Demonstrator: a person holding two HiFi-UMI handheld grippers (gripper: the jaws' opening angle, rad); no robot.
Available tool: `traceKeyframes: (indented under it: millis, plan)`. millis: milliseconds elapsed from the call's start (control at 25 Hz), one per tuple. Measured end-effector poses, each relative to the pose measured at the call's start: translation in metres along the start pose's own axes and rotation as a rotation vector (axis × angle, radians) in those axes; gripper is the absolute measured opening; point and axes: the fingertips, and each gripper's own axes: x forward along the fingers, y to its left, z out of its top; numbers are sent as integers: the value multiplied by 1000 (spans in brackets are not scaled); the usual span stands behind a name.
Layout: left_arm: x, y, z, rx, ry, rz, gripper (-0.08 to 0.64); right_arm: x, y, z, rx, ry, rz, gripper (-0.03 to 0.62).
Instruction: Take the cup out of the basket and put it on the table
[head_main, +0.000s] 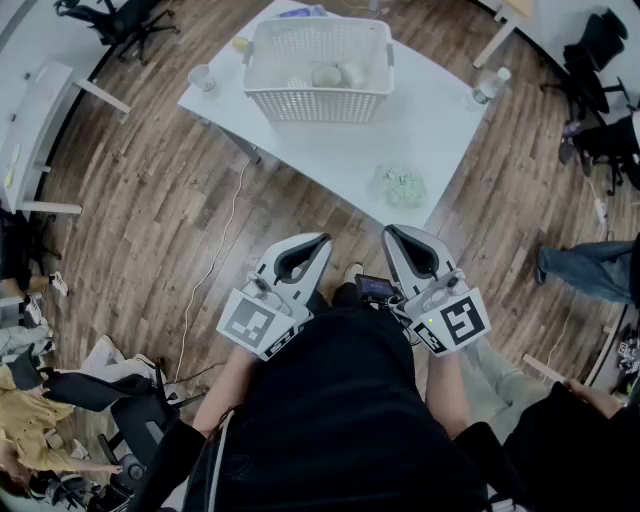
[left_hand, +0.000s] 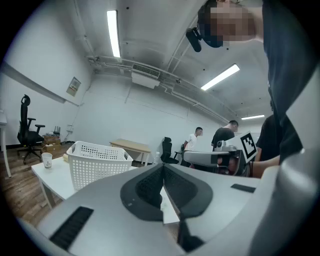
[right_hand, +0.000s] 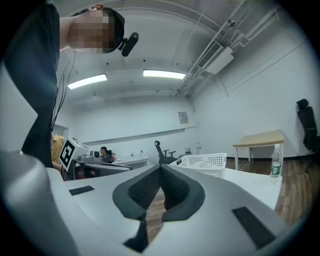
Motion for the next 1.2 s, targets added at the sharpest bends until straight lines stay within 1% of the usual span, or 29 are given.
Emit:
traceKeyframes:
  millis: [320, 520, 680, 960, 1200]
  plan:
    - [-3, 0, -4, -8, -4, 13, 9, -1, 2, 0, -9, -5, 0, 25]
    - [-1, -5, -6, -7, -7, 19, 9, -7, -5, 3, 27, -51, -20, 26]
    - [8, -9, -7, -9, 3, 26, 9, -7, -11, 1, 33, -43, -26, 26]
    - [29, -23, -9, -9, 12, 49, 9, -6, -10, -9, -32, 15, 33, 26]
    - [40, -38, -16, -28, 16, 90, 9, -13, -14, -8, -4, -10, 66, 26]
